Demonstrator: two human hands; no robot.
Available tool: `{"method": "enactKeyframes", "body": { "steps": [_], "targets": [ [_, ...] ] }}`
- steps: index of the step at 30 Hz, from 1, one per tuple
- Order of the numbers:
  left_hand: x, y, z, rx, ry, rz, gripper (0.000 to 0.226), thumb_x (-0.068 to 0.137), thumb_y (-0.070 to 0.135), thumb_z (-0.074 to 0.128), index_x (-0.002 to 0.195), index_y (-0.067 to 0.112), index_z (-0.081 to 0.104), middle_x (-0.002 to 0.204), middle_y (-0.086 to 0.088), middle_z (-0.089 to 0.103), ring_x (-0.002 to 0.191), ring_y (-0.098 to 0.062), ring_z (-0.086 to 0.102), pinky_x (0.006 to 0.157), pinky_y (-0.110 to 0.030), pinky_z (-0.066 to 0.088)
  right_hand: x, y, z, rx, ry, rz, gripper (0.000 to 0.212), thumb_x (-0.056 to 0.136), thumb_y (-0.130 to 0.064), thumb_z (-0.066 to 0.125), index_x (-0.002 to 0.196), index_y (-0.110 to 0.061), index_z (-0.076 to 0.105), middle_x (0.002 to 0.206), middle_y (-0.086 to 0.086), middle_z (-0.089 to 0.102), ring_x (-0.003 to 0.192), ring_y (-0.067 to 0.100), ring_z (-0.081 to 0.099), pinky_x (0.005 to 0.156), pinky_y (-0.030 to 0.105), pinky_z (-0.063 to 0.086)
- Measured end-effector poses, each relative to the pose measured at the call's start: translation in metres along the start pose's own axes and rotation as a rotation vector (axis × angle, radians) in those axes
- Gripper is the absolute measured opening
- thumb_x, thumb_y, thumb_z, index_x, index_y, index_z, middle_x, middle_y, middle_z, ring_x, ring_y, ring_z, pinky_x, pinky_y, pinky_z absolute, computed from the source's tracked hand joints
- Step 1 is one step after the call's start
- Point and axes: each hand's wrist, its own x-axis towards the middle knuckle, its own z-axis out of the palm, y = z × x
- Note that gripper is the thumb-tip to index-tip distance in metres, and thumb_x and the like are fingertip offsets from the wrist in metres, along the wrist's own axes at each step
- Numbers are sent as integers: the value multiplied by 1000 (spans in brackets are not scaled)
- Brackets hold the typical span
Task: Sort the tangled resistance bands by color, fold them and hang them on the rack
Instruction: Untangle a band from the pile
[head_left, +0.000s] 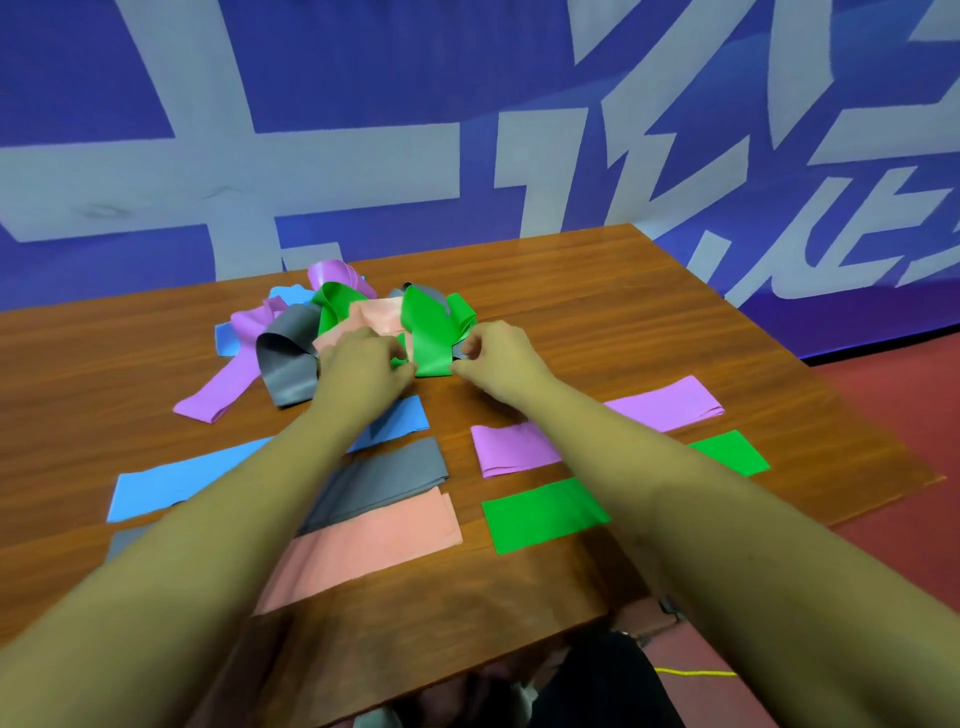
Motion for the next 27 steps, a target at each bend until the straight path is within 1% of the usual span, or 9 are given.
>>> {"method": "enactKeyframes", "body": {
  "steps": [1,4,9,12,14,16,19,23,27],
  "targets": [
    [4,1,4,42,-43,1,32,87,43,64,107,18,73,107,-16,61,105,-36,55,86,-44,46,8,-2,10,19,2,47,15,77,-27,72,78,-12,69,88,10,70,88,29,66,74,35,52],
    [11,1,18,41,-106,-37,36,87,48,63,109,21,73,113,-15,58,111,-37,52,87,-40,42,23,1,35,83,19,209,36,73,-37,71,54,-18,47,73,5,59,83,31,63,69,33,44],
    [18,-5,26,-97,2,-38,22,85,35,70,101,20,75,106,-12,61,105,-35,53,85,-40,42,23,5,48,141,104,272,29,76,-35,73,58,-22,55,85,-1,68,93,24,62,86,36,46],
    [18,-8,14,-400,84,-25,13,82,29,73,87,17,72,93,-6,68,90,-23,61,76,-33,46,24,1,34,439,161,185,15,76,-21,78,67,-21,65,75,-2,65,77,15,60,76,32,48],
    [17,-4,-6,-557,119,-25,10,84,25,72,84,17,66,87,1,66,81,-13,58,70,-27,44,21,-10,16,583,194,103,9,79,-13,76,74,-13,68,74,0,63,71,12,57,68,26,48],
    [17,3,-31,-649,169,8,9,87,23,69,86,16,64,83,6,64,79,-8,58,70,-21,45,18,-27,-5,621,191,19,4,82,-10,73,81,-9,70,73,-1,62,68,7,55,61,18,45],
    [21,13,-66,-773,238,53,8,88,18,68,83,19,61,78,10,63,75,-5,59,71,-18,46,17,-53,-38,603,228,-80,4,84,-11,72,81,-10,69,70,-6,62,68,7,58,63,17,42],
    [21,25,-107,-816,276,73,11,84,27,68,77,29,60,75,9,65,73,-10,61,70,-28,50,5,-82,-71,647,251,-99,17,86,-12,70,72,-18,63,69,2,63,68,17,62,59,21,45],
    [11,32,-134,-835,263,79,10,82,35,67,78,31,59,77,3,67,78,-21,67,73,-39,54,-16,-102,-94,714,269,-124,10,88,-8,66,79,-12,63,70,3,63,60,16,63,55,23,47]
  ]
}}
